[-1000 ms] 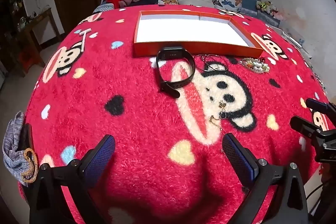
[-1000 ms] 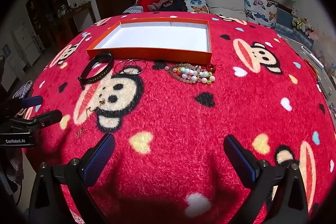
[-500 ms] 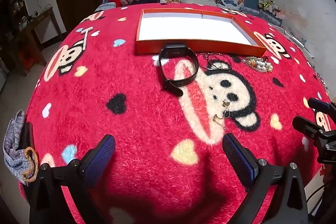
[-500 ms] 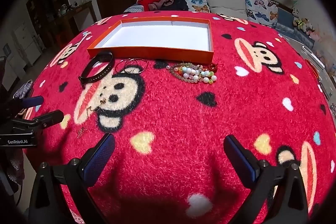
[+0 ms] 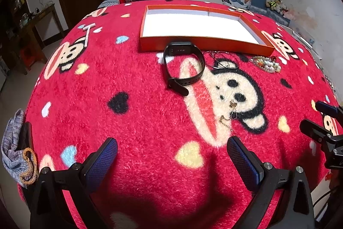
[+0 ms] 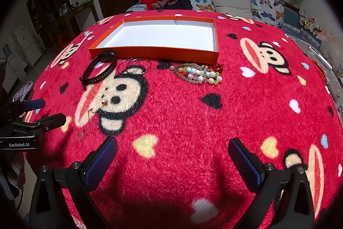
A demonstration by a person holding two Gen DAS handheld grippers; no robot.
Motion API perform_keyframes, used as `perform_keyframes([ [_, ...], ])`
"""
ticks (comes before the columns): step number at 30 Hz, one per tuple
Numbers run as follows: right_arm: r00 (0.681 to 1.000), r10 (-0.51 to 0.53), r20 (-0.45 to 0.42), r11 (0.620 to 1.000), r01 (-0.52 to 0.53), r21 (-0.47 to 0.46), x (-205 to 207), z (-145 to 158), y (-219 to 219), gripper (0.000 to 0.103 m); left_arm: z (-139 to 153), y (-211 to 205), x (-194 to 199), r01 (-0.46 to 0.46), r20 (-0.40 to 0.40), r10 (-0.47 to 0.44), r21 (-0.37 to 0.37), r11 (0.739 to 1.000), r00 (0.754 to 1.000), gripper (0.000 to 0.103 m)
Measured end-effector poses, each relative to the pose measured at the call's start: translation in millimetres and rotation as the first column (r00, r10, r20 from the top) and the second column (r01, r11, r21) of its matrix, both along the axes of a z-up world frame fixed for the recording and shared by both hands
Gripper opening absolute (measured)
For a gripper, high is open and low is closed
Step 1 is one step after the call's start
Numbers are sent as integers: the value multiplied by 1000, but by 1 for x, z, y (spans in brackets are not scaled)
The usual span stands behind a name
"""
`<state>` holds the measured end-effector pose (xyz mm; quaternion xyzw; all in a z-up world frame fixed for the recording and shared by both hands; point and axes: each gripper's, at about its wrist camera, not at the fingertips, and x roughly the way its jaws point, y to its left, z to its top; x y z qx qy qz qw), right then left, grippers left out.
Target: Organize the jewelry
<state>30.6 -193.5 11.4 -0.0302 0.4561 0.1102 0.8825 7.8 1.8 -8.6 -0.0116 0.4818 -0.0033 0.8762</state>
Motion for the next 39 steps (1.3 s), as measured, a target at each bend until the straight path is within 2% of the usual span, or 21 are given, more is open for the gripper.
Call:
perform_keyframes([
  [20, 1000, 2, -11, 1000, -2, -2, 3, -4, 2, 103, 0, -1, 3, 12, 9, -12, 1, 1000, 1000, 103],
  [39, 1000, -4, -31, 1000, 4, 18, 9, -11, -3, 103, -4, -17, 14, 84, 7, -84, -16, 996, 996, 103],
])
